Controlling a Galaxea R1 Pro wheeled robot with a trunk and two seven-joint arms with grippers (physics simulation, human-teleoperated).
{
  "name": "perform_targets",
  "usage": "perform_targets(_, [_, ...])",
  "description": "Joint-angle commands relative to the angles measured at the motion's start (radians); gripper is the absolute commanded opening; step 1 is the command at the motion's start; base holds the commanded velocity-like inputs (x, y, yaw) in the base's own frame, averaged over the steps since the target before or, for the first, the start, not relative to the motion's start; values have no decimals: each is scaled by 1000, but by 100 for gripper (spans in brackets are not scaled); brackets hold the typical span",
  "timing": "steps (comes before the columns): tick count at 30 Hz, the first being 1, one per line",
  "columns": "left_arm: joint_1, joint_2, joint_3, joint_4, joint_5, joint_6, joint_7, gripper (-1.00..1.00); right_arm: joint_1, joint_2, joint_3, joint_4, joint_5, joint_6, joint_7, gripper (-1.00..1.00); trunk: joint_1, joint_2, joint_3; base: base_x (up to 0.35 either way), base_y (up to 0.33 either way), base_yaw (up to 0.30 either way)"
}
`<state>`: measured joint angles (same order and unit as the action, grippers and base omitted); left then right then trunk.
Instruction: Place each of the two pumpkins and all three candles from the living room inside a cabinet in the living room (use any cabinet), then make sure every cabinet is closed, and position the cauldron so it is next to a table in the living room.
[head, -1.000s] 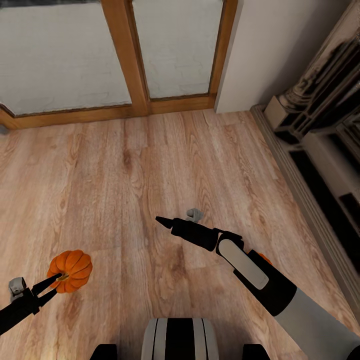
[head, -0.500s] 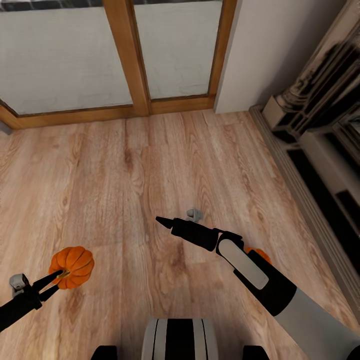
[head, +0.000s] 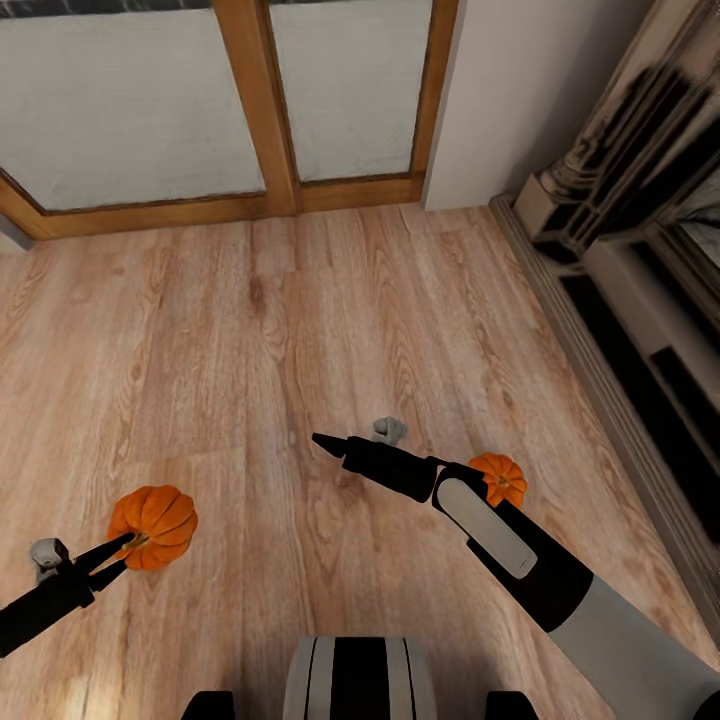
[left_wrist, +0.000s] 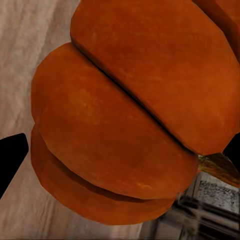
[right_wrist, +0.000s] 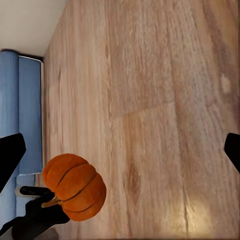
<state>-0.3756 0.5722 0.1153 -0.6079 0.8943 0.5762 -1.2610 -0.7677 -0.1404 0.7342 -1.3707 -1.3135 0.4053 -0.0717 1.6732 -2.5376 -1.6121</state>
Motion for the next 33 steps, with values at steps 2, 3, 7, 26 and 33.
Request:
perform_targets(2, [0,-1,-12,-20,3,16,-1,-100,-1,-1,1,7,-11,0,-6,100,0,0,-1,-24,-15,0])
perform_targets(3, [0,-2,-23,-41,3,31,0,-100,-1,-1,1,10,-11,1,-6,100,0,0,-1,-12,-7,0])
perform_targets(7, [0,-2,-49,-109,-3,114,5,-100,-1,-1,1,14,-12,1,-5,100,0,0,-1,-4,-3,0])
perform_targets(26, [12,8,-44,-413,-16,366,40,-100,-1,-1,1,16,-13,0,-6,100,-7,3,57,0,0,0])
perform_targets(33, [13,-28,-50,-515,-8,410,127,-100,-1,-1,1,16,-13,0,-7,100,-10,5,84,0,0,0])
